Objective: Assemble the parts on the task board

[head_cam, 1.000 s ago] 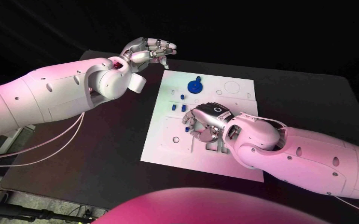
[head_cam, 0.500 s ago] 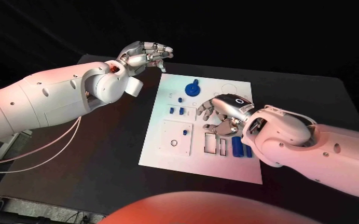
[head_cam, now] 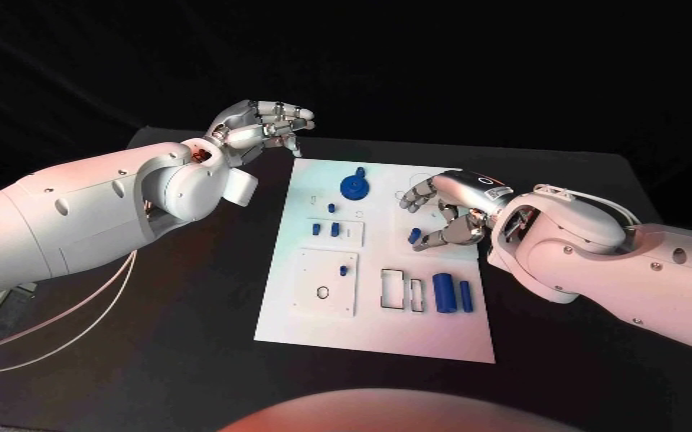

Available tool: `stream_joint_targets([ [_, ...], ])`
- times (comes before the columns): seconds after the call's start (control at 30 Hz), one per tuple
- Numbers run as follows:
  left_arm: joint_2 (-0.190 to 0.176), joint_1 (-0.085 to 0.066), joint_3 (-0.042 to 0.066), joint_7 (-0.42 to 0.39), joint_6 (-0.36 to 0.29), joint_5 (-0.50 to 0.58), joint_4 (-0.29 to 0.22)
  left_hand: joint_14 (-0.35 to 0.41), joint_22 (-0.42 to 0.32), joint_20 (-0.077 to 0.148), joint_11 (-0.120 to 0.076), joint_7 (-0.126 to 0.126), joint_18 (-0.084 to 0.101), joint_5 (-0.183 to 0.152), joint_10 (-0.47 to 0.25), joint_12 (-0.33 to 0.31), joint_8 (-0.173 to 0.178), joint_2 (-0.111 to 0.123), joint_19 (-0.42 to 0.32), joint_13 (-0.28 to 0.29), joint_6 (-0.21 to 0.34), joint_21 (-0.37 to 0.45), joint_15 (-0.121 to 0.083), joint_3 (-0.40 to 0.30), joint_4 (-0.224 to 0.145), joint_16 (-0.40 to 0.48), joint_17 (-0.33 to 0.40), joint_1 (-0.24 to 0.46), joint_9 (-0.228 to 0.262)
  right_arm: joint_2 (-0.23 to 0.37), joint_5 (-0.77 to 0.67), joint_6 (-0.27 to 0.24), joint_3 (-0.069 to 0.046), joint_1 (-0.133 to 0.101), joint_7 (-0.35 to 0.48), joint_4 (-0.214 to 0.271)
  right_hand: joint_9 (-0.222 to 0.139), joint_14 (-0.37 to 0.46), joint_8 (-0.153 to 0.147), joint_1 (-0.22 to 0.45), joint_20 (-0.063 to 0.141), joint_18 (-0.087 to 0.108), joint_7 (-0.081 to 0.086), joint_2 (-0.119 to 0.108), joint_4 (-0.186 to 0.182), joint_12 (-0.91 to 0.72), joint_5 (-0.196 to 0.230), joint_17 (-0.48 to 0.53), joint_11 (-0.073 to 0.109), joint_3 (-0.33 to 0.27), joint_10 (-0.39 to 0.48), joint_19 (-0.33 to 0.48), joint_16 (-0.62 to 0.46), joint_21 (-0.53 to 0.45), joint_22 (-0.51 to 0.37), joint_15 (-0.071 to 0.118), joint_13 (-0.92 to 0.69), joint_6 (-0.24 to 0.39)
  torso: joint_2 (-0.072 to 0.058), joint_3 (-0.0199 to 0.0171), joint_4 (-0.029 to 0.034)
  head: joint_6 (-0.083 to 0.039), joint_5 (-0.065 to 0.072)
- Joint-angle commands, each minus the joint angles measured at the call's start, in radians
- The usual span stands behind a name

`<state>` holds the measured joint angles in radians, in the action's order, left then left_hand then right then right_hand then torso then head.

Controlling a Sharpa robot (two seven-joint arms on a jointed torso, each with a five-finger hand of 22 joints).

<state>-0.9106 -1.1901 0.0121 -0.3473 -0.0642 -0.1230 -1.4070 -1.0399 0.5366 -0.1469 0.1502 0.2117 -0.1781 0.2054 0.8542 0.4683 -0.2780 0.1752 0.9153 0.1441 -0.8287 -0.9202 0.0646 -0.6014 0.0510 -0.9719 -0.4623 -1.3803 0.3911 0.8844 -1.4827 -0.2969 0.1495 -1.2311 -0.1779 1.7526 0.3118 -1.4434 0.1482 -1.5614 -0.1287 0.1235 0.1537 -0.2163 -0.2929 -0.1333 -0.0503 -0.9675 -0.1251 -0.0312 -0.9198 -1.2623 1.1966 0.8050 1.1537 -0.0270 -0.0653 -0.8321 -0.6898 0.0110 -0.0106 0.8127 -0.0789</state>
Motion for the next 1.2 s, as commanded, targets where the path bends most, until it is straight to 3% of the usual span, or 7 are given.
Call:
stream_joint_targets([
  [0.03, 0.002, 0.000, 0.000, -0.010, 0.019, -0.003, 0.000, 0.005, -0.002, -0.008, 0.000, 0.004, -0.007, 0.004, -0.007, -0.002, 0.003, 0.002, 0.003, -0.002, 0.010, 0.005, 0.002, 0.007, 0.000, 0.007, 0.001, 0.010, -0.001, -0.004, -0.079, 0.051, 0.000, 0.011, 0.024, -0.008, -0.001, 0.003, -0.005, -0.006, -0.004, 0.020, -0.003, -0.004, -0.002, 0.005, -0.002, 0.001, -0.001, -0.004, 0.008, -0.004, -0.005, -0.008, -0.003, -0.008, 0.001, 0.002, -0.001, -0.0021, 0.0001, -0.003, 0.003],
  [0.27, 0.001, 0.000, 0.000, -0.010, 0.019, -0.003, 0.000, 0.005, -0.002, -0.008, 0.000, 0.004, -0.007, 0.004, -0.007, -0.002, 0.003, 0.002, 0.003, -0.002, 0.010, 0.005, 0.002, 0.007, 0.000, 0.007, 0.001, 0.010, -0.001, -0.019, -0.125, 0.098, 0.003, 0.022, 0.004, -0.026, 0.001, 0.002, 0.006, -0.012, -0.003, 0.019, -0.004, 0.013, -0.001, -0.006, -0.002, 0.000, 0.003, 0.002, -0.010, -0.011, -0.003, 0.000, 0.001, -0.005, -0.002, -0.025, -0.002, -0.0003, 0.0009, -0.001, 0.005],
  [0.47, 0.001, 0.000, 0.000, -0.010, 0.020, -0.004, 0.000, 0.005, -0.002, -0.008, 0.000, 0.004, -0.007, 0.004, -0.007, -0.002, 0.003, 0.002, 0.003, -0.002, 0.010, 0.005, 0.002, 0.007, 0.000, 0.007, 0.001, 0.010, -0.001, -0.034, -0.147, 0.085, 0.004, 0.028, -0.018, -0.044, 0.000, -0.005, 0.020, -0.041, 0.007, 0.013, 0.011, 0.078, 0.010, -0.030, -0.001, -0.012, 0.017, 0.066, -0.064, -0.033, 0.010, 0.033, 0.020, 0.007, -0.002, -0.066, -0.002, -0.0004, 0.0021, 0.000, 0.006],
  [0.6, 0.000, 0.000, 0.000, -0.009, 0.020, -0.005, 0.000, 0.005, -0.002, -0.008, 0.000, 0.004, -0.007, 0.004, -0.007, -0.002, 0.003, 0.002, 0.003, -0.002, 0.010, 0.005, 0.002, 0.007, 0.000, 0.007, 0.001, 0.010, -0.001, -0.042, -0.153, 0.071, 0.004, 0.031, -0.022, -0.056, -0.003, -0.007, 0.022, -0.054, 0.009, 0.012, 0.013, 0.098, 0.011, -0.030, -0.001, -0.014, 0.016, 0.102, -0.074, -0.038, 0.013, 0.040, 0.025, 0.007, 0.000, -0.084, -0.001, -0.0003, 0.0015, 0.001, 0.006],
  [0.9, -0.001, 0.000, 0.000, -0.008, 0.022, -0.005, 0.000, 0.005, -0.003, -0.008, 0.000, 0.004, -0.007, 0.004, -0.007, 0.000, 0.002, 0.001, 0.003, -0.001, 0.010, 0.006, 0.002, 0.007, -0.001, 0.007, 0.001, 0.009, -0.001, -0.053, -0.157, 0.071, 0.004, 0.036, -0.026, -0.075, -0.015, -0.009, 0.023, -0.075, 0.010, 0.009, 0.012, 0.112, 0.012, -0.024, -0.001, -0.019, 0.015, 0.180, -0.094, -0.044, 0.022, 0.055, 0.038, 0.007, 0.002, -0.127, -0.002, -0.0005, 0.0008, 0.001, 0.005],
  [1.2, -0.002, 0.000, 0.000, -0.006, 0.025, -0.005, 0.001, 0.005, -0.003, -0.008, 0.000, 0.004, -0.007, 0.004, -0.007, 0.000, 0.002, 0.001, 0.003, -0.001, 0.010, 0.006, 0.002, 0.007, -0.001, 0.007, 0.001, 0.009, -0.001, -0.059, -0.157, 0.087, 0.004, 0.041, -0.030, -0.087, -0.026, -0.011, 0.024, -0.067, 0.010, 0.006, 0.011, 0.096, 0.010, -0.014, -0.001, -0.028, 0.017, 0.250, -0.115, -0.049, 0.032, 0.072, 0.053, 0.008, 0.002, -0.162, -0.001, -0.0015, 0.0010, 0.005, 0.004],
])
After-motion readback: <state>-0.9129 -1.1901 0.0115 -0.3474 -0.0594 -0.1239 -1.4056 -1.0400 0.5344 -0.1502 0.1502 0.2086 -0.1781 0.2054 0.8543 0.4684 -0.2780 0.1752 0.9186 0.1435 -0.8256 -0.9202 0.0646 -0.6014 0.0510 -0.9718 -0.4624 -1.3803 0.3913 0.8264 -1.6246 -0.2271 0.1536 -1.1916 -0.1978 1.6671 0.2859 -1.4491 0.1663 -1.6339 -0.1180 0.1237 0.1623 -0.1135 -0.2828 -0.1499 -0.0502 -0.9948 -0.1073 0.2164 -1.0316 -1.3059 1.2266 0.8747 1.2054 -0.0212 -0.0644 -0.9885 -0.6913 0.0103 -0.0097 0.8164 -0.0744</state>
